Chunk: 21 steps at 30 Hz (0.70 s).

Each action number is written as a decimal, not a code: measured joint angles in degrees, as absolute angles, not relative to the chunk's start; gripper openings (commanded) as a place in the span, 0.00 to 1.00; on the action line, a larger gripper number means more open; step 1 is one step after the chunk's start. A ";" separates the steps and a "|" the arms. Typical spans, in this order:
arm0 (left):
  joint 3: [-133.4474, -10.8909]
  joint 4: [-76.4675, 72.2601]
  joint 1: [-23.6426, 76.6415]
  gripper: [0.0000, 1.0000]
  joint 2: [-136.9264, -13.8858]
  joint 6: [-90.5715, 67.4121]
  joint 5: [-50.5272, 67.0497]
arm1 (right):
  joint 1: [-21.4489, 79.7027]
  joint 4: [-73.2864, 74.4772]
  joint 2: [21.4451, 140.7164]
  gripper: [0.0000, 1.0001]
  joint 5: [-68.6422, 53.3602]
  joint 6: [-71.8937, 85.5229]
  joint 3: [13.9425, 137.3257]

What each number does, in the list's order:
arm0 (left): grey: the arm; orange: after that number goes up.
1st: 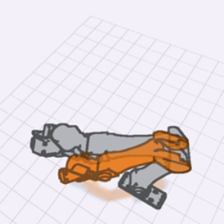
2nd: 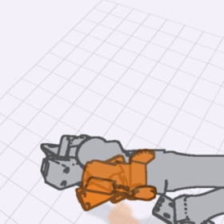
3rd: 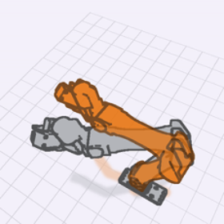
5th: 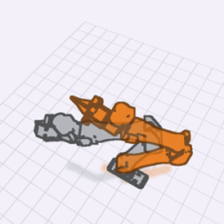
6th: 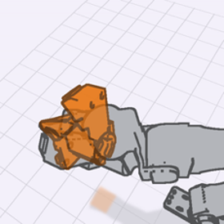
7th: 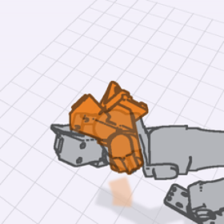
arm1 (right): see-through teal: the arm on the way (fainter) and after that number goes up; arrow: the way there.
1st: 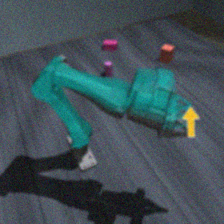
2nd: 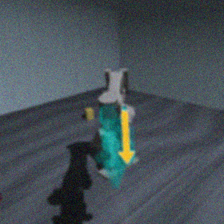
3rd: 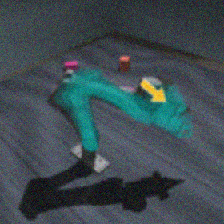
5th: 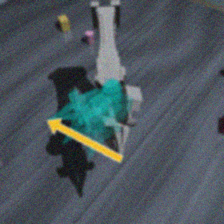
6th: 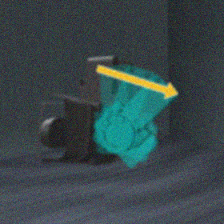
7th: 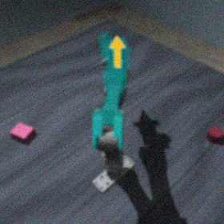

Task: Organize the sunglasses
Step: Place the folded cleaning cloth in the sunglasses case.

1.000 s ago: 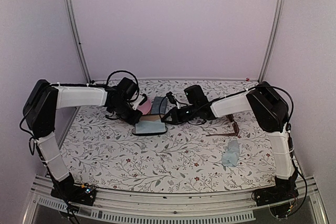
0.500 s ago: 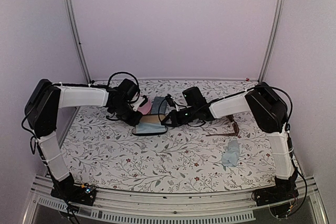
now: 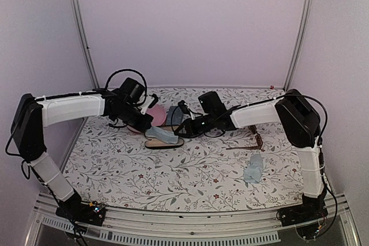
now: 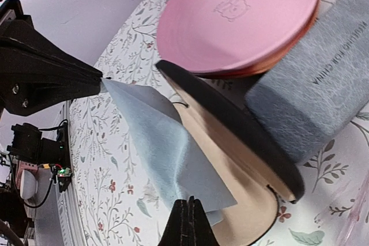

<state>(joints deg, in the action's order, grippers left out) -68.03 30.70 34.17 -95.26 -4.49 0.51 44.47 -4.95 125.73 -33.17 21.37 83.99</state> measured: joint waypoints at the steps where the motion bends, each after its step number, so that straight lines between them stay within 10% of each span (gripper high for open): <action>1: -67.59 30.68 34.41 0.00 -94.00 -4.71 0.60 | 44.91 -4.75 124.79 0.00 -33.06 21.15 83.92; 21: -54.89 30.92 40.34 0.00 -81.21 -11.62 0.78 | 49.87 -6.42 114.50 0.00 -30.22 21.80 72.31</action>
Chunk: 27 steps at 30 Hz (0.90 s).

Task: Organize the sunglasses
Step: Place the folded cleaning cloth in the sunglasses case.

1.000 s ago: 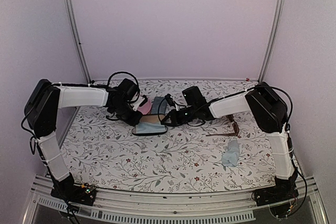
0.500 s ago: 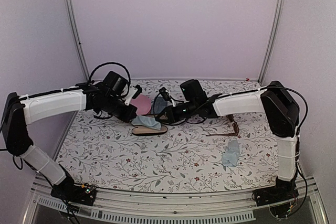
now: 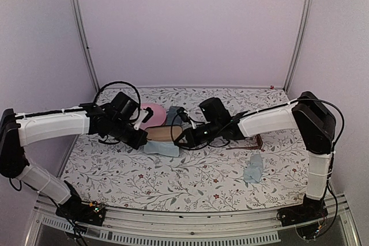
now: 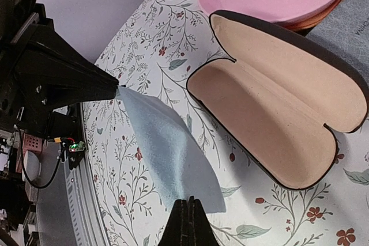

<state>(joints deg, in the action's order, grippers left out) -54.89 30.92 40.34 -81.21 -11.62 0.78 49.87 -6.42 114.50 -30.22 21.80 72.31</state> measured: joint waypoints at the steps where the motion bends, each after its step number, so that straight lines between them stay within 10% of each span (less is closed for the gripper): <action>1: -54.52 30.83 40.34 0.00 -81.23 -11.68 0.75 | 49.87 -6.44 114.52 0.00 -30.04 21.87 72.16; 27: -57.32 25.30 36.99 0.00 -90.52 -9.15 -0.47 | 46.68 -7.55 117.73 0.00 -27.77 21.63 74.61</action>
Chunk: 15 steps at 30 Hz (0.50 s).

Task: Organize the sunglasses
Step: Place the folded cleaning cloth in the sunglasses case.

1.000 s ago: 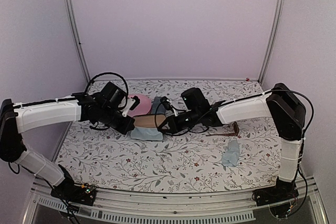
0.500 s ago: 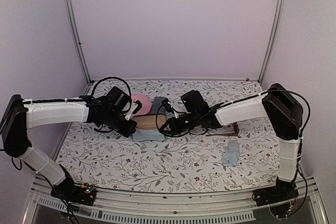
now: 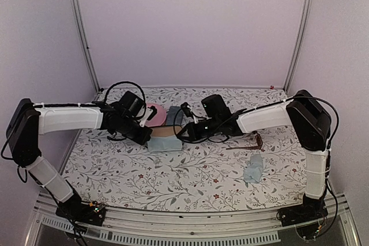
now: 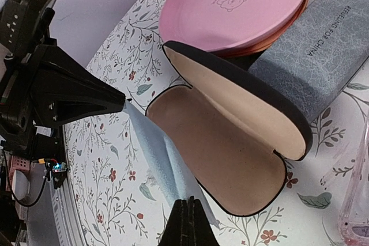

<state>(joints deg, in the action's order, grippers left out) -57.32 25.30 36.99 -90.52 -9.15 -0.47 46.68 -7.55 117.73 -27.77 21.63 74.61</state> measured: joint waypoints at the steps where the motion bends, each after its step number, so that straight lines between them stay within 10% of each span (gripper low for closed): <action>1: -57.45 25.17 36.82 0.00 -90.78 -9.04 -0.49 | 46.52 -7.64 117.97 0.00 -27.77 21.61 75.00; 15: -60.64 24.29 34.26 0.00 -93.91 -7.38 -0.38 | 45.82 -7.07 120.53 0.00 -27.75 20.97 78.28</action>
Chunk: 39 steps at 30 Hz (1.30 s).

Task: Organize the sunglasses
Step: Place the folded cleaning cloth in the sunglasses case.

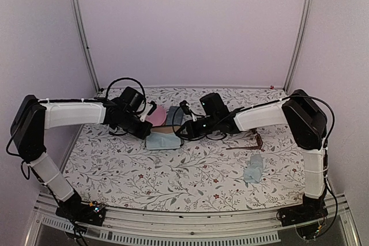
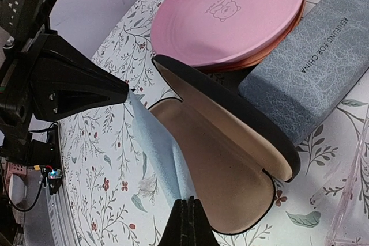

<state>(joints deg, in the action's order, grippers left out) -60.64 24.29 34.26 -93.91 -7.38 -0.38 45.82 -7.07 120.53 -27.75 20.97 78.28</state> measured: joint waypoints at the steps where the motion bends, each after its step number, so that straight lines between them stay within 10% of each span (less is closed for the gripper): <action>1: -60.99 24.23 34.11 0.00 -94.35 -7.25 -0.36 | 45.76 -7.03 120.68 0.00 -27.75 20.93 78.54; 39: -62.85 23.35 33.41 0.00 -102.30 -5.76 0.84 | 45.28 -3.55 127.48 0.00 -26.89 19.00 83.07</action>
<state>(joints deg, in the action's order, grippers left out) -62.85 23.35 33.41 -102.30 -5.76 0.84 45.28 -3.55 127.48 -26.89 19.00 83.07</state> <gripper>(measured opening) 0.007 0.012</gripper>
